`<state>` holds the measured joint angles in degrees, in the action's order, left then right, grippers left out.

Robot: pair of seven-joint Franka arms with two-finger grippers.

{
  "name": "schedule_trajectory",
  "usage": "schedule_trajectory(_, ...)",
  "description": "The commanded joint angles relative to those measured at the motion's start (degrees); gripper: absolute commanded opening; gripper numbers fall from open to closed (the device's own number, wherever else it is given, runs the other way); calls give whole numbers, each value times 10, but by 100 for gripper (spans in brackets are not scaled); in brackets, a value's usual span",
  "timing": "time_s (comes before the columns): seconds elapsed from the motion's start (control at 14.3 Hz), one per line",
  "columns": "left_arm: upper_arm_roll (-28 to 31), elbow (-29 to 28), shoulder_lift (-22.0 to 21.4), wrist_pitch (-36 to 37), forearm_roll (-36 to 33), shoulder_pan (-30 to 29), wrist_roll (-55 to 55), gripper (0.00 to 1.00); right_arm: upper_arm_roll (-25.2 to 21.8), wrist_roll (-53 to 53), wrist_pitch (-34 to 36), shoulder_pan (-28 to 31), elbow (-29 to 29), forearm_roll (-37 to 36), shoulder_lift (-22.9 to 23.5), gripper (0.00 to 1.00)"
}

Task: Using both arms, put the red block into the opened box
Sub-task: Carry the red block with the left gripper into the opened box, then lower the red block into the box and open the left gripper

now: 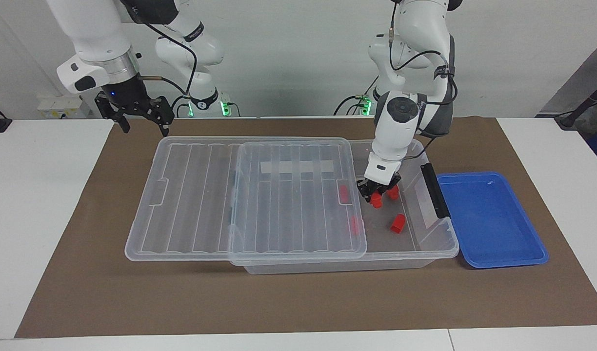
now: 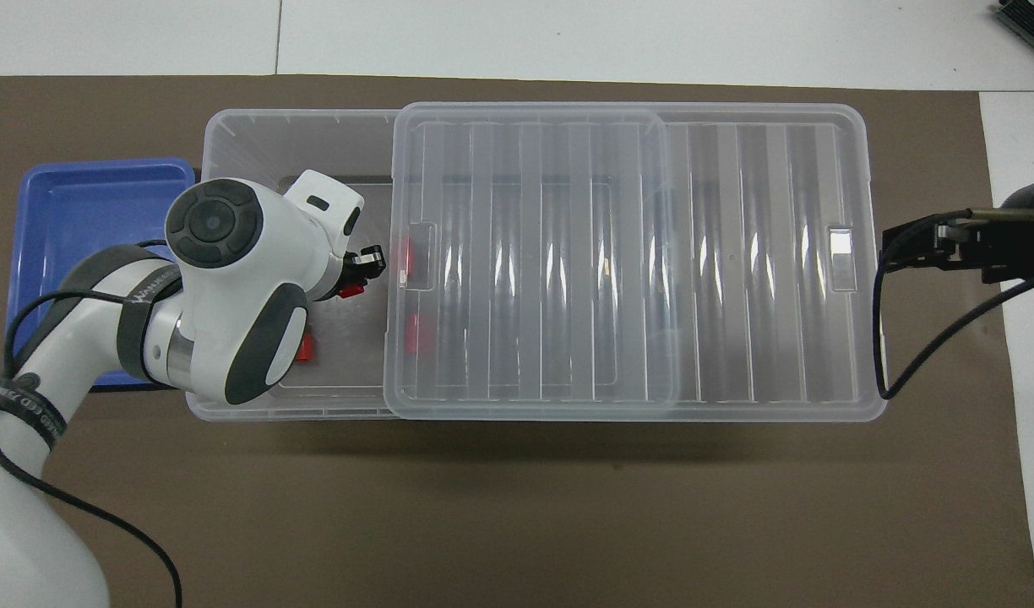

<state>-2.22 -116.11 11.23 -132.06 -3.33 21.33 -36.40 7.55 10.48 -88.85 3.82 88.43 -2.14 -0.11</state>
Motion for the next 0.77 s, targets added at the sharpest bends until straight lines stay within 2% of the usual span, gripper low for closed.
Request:
schedule_trajectory(0.0,9,-47,-14,-37,-22,11,-9,0,2,-15,8,2,10,10,-9,100)
schedule_trajectory(0.7,10,-63,27,-94,-37,2,-5,0,1,-16,-5,9,23,11,-11,100)
